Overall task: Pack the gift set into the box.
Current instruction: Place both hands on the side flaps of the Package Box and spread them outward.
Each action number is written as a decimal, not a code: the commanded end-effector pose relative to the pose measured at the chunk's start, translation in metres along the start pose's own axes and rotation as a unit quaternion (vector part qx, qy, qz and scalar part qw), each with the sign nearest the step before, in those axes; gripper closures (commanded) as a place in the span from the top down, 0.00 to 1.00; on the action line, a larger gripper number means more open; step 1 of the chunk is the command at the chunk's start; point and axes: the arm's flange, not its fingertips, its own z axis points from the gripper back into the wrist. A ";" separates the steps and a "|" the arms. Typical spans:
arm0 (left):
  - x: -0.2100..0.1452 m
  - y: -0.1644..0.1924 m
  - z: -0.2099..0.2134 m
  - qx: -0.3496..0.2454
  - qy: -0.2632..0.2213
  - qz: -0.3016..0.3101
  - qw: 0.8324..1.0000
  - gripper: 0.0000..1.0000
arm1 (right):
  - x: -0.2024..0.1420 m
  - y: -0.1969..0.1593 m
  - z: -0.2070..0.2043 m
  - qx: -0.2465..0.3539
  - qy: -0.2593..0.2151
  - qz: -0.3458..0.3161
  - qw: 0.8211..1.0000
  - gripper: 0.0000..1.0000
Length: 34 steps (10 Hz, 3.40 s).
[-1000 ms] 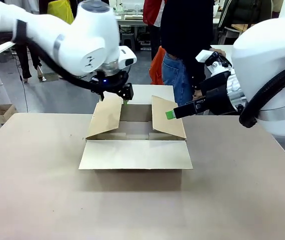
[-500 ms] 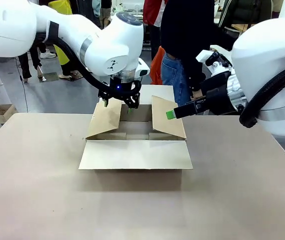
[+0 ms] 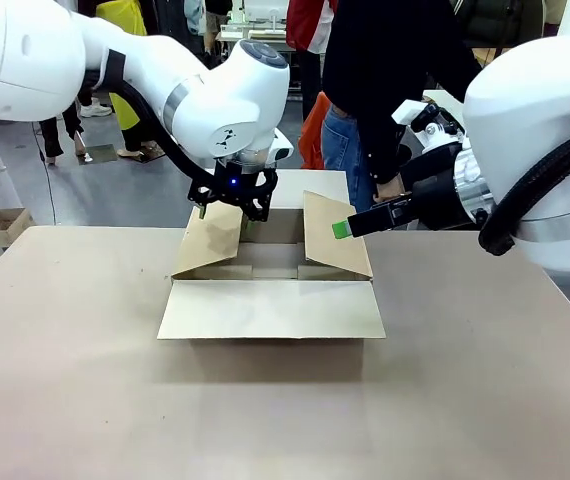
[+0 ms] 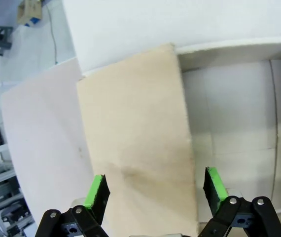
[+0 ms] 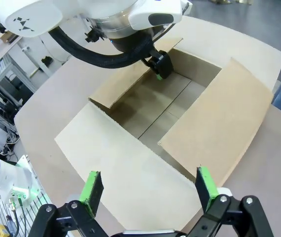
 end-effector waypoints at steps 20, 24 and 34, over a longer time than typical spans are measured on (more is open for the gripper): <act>-0.043 0.252 -0.049 -0.235 0.052 0.182 0.954 1.00 | 0.000 0.000 0.000 0.000 0.000 0.000 1.000 1.00; -0.043 0.252 -0.049 -0.235 0.052 0.182 0.954 1.00 | 0.147 0.084 -0.077 -0.143 0.230 0.041 0.962 1.00; -0.043 0.252 -0.049 -0.235 0.052 0.182 0.954 1.00 | 0.136 0.067 -0.144 -0.291 0.299 -0.046 0.907 1.00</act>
